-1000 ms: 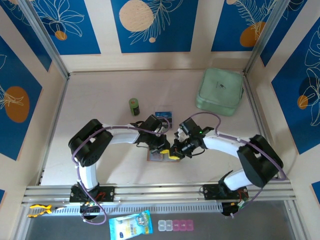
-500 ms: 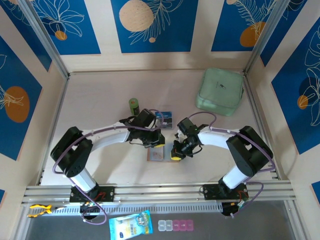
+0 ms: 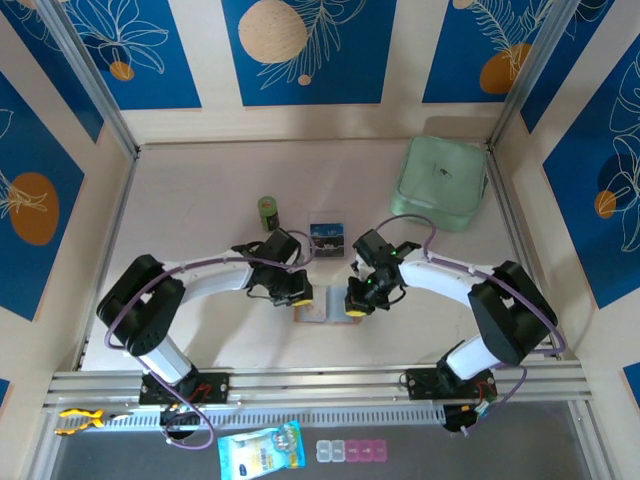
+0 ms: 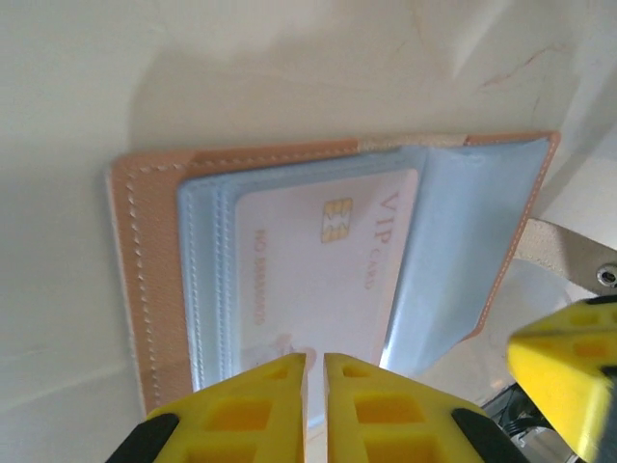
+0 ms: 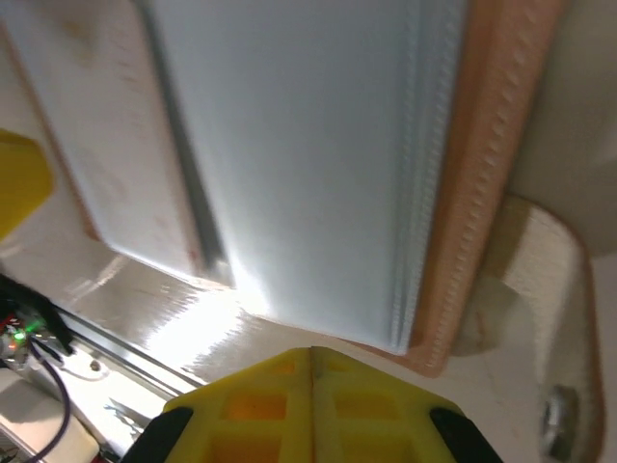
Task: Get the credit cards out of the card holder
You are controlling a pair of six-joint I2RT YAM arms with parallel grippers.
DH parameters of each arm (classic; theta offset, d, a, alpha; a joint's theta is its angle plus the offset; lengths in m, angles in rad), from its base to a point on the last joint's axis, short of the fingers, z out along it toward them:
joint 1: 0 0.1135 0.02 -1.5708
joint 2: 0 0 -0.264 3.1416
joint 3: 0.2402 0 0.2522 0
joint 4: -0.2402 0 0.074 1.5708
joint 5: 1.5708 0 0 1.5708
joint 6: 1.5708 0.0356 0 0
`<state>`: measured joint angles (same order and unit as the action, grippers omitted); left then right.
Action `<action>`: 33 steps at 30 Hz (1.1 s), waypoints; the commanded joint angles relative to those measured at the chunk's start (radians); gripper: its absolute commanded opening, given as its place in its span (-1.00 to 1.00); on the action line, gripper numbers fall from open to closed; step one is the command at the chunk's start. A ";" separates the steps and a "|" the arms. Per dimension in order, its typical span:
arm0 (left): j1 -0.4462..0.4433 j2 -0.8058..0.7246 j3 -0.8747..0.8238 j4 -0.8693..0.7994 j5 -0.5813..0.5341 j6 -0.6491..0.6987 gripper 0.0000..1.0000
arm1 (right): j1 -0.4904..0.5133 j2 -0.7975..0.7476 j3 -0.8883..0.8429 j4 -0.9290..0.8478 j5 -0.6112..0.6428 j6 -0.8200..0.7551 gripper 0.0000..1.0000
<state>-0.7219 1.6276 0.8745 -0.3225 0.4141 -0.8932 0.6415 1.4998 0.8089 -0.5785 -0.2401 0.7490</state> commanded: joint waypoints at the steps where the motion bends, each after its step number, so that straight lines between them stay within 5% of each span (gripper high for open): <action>1: 0.025 -0.002 -0.023 0.000 0.011 0.045 -0.72 | 0.003 0.017 0.050 0.065 -0.054 0.050 -0.83; 11: 0.041 0.006 -0.113 0.074 0.061 0.026 -0.72 | 0.007 0.208 0.091 0.191 -0.135 0.060 -0.85; 15: 0.042 -0.004 -0.130 0.078 0.058 0.019 -0.72 | 0.009 0.237 0.060 0.149 -0.069 0.032 -0.86; 33: 0.043 -0.075 -0.064 0.004 0.035 0.025 -0.71 | -0.003 0.123 0.002 0.097 -0.043 0.009 -0.86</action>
<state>-0.6872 1.5787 0.7765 -0.2752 0.4618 -0.8658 0.6415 1.6268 0.8410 -0.4202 -0.3084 0.7670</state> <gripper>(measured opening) 0.144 0.072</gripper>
